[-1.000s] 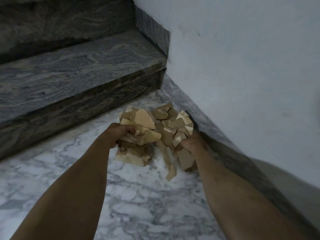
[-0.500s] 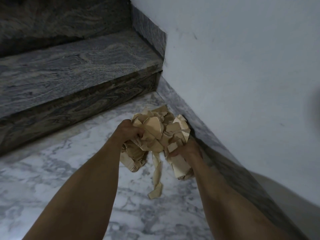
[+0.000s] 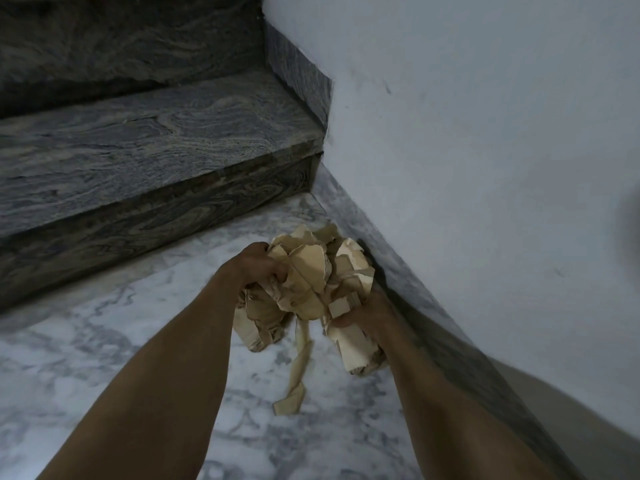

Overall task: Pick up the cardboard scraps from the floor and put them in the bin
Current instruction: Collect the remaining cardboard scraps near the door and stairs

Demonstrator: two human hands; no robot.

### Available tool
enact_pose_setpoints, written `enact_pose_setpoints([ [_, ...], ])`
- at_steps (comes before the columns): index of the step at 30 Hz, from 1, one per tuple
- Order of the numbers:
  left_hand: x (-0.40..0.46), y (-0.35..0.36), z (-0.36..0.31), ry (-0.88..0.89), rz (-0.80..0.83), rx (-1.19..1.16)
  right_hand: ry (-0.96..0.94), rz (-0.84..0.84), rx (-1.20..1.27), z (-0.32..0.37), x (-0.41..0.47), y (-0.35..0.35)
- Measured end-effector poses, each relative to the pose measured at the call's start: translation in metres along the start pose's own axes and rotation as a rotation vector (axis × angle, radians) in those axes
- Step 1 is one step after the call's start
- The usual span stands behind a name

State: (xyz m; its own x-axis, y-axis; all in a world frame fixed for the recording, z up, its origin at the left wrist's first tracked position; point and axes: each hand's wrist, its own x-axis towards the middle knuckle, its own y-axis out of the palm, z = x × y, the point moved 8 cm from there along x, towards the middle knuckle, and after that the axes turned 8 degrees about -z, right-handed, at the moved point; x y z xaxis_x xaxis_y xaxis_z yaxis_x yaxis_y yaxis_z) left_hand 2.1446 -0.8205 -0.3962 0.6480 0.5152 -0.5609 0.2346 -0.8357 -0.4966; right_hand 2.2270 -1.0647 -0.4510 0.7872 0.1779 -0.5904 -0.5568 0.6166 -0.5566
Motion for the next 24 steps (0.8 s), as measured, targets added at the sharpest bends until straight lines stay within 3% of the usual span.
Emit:
enact_pose_setpoints([
  [7, -0.004, 0.009, 0.007, -0.048, 0.066, -0.03, -0.056, 0.029, 0.081, 0.003, -0.003, -0.004],
  [13, -0.009, 0.004, 0.043, -0.133, 0.073, -0.32, -0.097, 0.071, 0.227, 0.01, -0.004, -0.022],
  [17, -0.012, -0.034, 0.081, -0.174, -0.057, -0.5, -0.083, 0.048, 0.258, 0.026, 0.005, -0.038],
  [24, -0.022, -0.059, 0.117, -0.221, -0.129, -0.544, -0.169, 0.105, 0.215, 0.073, 0.007, -0.034],
])
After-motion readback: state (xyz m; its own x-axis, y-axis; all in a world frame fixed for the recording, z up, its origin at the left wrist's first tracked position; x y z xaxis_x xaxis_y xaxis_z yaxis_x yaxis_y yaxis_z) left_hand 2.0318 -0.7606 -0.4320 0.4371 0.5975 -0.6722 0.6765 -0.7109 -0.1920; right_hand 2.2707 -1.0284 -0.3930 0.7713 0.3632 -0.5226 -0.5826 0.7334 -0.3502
